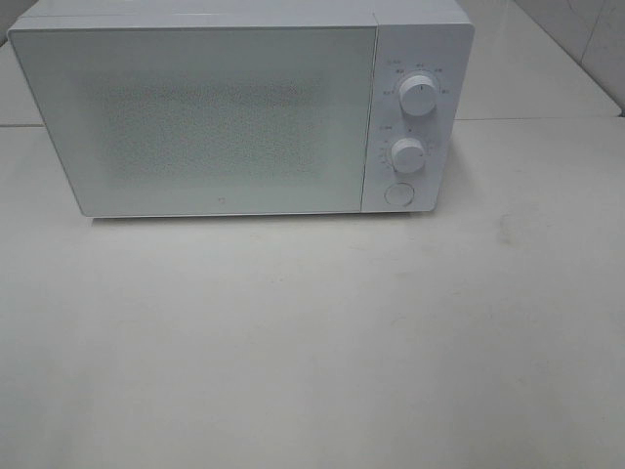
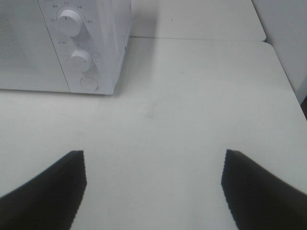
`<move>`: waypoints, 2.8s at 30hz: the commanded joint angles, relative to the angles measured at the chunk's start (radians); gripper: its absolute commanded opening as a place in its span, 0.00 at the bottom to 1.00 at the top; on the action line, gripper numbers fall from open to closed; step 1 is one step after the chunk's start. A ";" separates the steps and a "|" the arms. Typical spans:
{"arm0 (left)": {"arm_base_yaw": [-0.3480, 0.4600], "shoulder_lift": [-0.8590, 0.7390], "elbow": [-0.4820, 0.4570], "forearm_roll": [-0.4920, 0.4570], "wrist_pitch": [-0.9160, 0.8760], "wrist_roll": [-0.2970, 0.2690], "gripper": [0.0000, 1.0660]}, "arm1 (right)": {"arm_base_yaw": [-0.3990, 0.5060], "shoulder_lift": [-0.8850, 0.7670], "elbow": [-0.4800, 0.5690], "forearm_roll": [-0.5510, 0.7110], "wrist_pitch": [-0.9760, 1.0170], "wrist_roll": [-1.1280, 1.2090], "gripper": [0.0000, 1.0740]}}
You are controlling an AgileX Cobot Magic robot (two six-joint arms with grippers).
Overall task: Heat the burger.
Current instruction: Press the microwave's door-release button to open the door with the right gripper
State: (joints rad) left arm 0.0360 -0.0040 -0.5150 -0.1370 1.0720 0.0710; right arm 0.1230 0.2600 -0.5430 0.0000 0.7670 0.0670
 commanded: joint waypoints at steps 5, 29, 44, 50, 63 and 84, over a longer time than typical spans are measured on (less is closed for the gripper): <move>0.002 -0.017 -0.001 -0.006 0.002 -0.005 0.94 | -0.003 0.123 -0.009 -0.006 -0.186 0.008 0.71; 0.002 -0.017 -0.001 -0.006 0.002 -0.005 0.94 | -0.003 0.647 -0.008 -0.006 -0.678 0.025 0.71; 0.002 -0.017 -0.001 -0.006 0.002 -0.005 0.94 | -0.003 0.926 0.248 0.021 -1.377 -0.001 0.71; 0.002 -0.017 -0.001 -0.006 0.002 -0.005 0.94 | 0.008 1.076 0.318 0.092 -1.642 -0.037 0.71; 0.002 -0.017 -0.001 -0.006 0.002 -0.005 0.94 | 0.367 1.384 0.337 0.513 -2.021 -0.177 0.71; 0.002 -0.017 -0.001 -0.006 0.002 -0.005 0.94 | 0.648 1.522 0.203 0.804 -2.043 -0.230 0.71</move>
State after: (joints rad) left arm 0.0360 -0.0040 -0.5150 -0.1370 1.0720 0.0710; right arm 0.7650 1.7820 -0.3290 0.7920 -1.2090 -0.1460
